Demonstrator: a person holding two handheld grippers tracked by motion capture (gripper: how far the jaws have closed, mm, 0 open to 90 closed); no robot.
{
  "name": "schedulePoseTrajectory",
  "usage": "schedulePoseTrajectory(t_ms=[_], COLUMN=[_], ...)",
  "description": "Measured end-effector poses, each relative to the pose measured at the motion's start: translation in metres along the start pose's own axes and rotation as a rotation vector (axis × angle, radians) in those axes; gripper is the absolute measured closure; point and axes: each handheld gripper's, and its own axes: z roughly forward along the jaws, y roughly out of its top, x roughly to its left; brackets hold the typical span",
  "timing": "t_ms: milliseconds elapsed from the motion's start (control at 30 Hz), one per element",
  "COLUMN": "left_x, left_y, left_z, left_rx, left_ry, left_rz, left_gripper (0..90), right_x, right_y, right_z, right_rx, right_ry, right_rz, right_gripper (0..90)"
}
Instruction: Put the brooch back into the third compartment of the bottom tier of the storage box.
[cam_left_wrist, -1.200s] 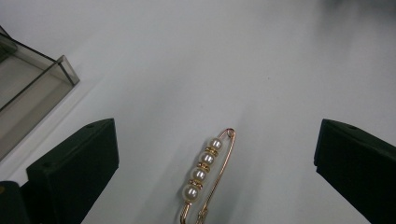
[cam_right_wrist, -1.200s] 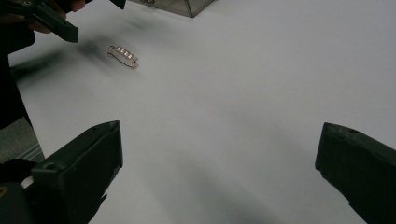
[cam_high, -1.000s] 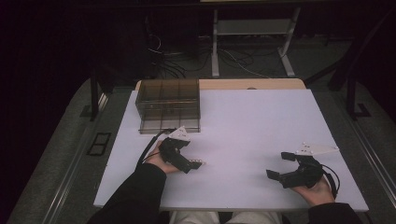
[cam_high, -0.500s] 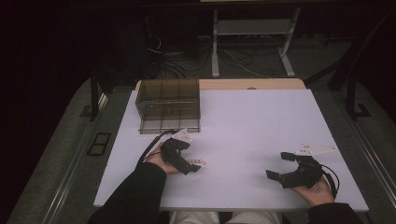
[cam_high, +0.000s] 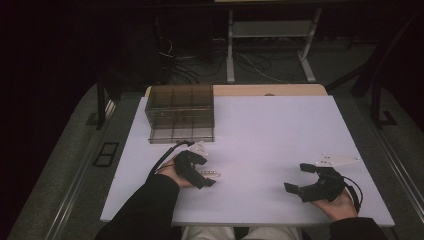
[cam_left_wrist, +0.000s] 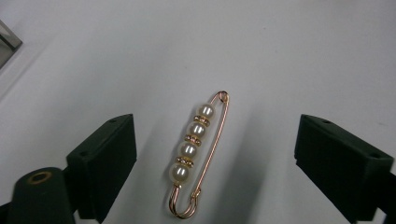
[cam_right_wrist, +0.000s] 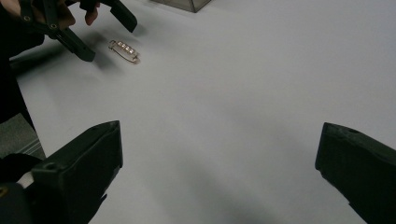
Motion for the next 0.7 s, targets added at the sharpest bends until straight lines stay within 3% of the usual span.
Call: schedulePoseTrajectory(t_ms=[467, 700], left_x=[0.0009, -0.0004], left_y=[-0.0015, -0.0019], left_z=[0.0031, 0.0010], left_rx=[0.013, 0.002], left_ry=[0.002, 0.011], left_rz=[0.021, 0.052], left_gripper=[24.8, 33.8], right_x=[0.0007, 0.0005], right_y=[0.0001, 0.0002], right_z=[0.0005, 0.0003], right_rx=[0.005, 0.003], right_ry=[0.007, 0.009], right_rz=[0.002, 0.003], right_gripper=[0.3, 0.3])
